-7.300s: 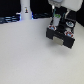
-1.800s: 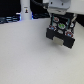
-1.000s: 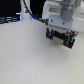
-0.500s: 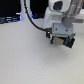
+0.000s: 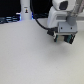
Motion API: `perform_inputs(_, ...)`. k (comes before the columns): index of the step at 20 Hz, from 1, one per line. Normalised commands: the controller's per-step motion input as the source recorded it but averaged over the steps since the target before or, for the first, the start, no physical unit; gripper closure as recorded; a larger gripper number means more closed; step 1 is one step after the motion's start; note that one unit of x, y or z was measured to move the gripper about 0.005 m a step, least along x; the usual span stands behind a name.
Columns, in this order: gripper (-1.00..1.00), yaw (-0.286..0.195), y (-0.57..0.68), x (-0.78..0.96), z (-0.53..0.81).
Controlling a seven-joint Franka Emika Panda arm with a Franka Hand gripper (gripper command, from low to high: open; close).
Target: Open the kcup holder, insert the kcup into the holder, and close the kcup holder
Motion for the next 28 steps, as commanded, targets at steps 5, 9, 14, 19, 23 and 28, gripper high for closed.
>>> perform_inputs(5,-1.00,0.045,0.64,-0.66,0.13)
perform_inputs(9,-1.00,0.031,0.61,-0.78,0.04)
perform_inputs(14,-1.00,0.004,0.59,-0.90,0.00)
perform_inputs(19,-1.00,0.042,0.49,-0.87,0.00)
perform_inputs(23,-1.00,0.049,0.32,-0.63,0.01)
perform_inputs(28,-1.00,0.011,0.08,0.19,0.80)
